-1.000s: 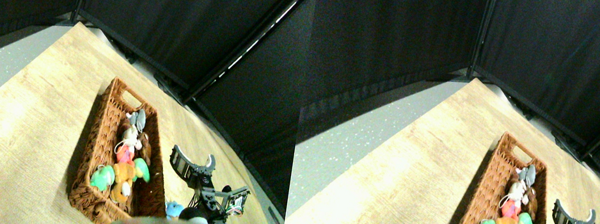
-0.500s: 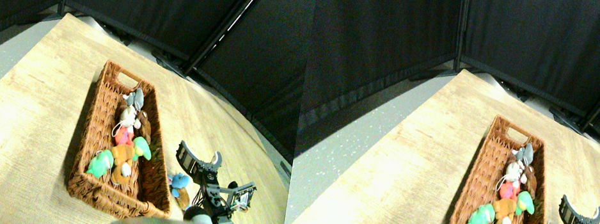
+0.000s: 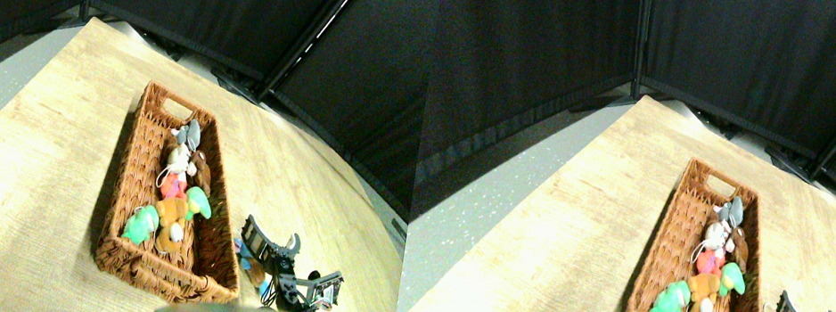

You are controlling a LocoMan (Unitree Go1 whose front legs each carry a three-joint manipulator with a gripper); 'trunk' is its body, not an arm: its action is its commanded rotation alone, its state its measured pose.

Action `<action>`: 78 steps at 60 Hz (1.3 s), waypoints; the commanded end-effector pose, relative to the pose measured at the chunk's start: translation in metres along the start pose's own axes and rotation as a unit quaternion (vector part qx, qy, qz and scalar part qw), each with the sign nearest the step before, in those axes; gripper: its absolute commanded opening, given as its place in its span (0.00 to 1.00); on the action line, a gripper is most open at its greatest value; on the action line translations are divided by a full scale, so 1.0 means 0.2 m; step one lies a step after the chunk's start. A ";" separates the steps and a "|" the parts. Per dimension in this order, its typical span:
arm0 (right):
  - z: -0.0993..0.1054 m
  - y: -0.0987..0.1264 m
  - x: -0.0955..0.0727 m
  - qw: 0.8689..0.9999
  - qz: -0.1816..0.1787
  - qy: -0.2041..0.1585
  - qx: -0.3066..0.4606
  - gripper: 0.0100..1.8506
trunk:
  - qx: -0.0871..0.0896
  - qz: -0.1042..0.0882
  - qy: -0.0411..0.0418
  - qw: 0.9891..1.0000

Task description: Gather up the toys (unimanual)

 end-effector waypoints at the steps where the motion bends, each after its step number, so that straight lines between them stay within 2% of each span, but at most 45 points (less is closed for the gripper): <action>1: 0.02 0.01 0.01 1.000 -0.020 0.023 0.001 0.46 | -0.017 0.007 0.012 1.000; 4: 0.02 0.01 0.00 0.999 -0.029 0.030 -0.001 0.47 | -0.019 0.007 0.013 1.000; 8: 0.02 0.03 0.01 0.997 -0.053 0.060 -0.007 0.50 | -0.023 0.007 0.013 1.000; 12: 0.02 0.04 0.00 0.996 -0.061 0.066 -0.011 0.51 | -0.027 0.008 0.013 1.000; 14: 0.02 0.05 0.00 0.994 -0.081 0.073 -0.006 0.52 | -0.027 0.008 0.013 1.000; 18: 0.02 0.05 -0.02 0.992 -0.091 0.084 -0.002 0.53 | -0.030 0.008 0.012 0.999; 23: 0.02 0.03 -0.02 0.991 -0.103 0.082 0.008 0.53 | -0.031 0.009 0.012 0.999; 27: 0.03 0.01 -0.02 0.991 -0.101 0.088 0.014 0.51 | -0.033 0.011 0.011 0.999; 36: 0.03 -0.04 -0.04 0.991 -0.111 0.064 0.028 0.51 | -0.034 0.013 0.013 0.999; 49: 0.03 -0.11 -0.05 0.991 -0.118 0.064 0.008 0.48 | -0.034 0.014 0.015 0.999; 58: 0.04 -0.20 -0.03 0.990 -0.122 0.060 0.033 0.45 | -0.033 0.016 0.016 0.999; 65: 0.04 -0.27 0.00 0.989 -0.136 0.030 0.054 0.42 | -0.033 0.016 0.018 0.999; 78: 0.04 -0.34 0.05 0.990 -0.130 0.033 0.049 0.35 | -0.031 0.015 0.019 0.999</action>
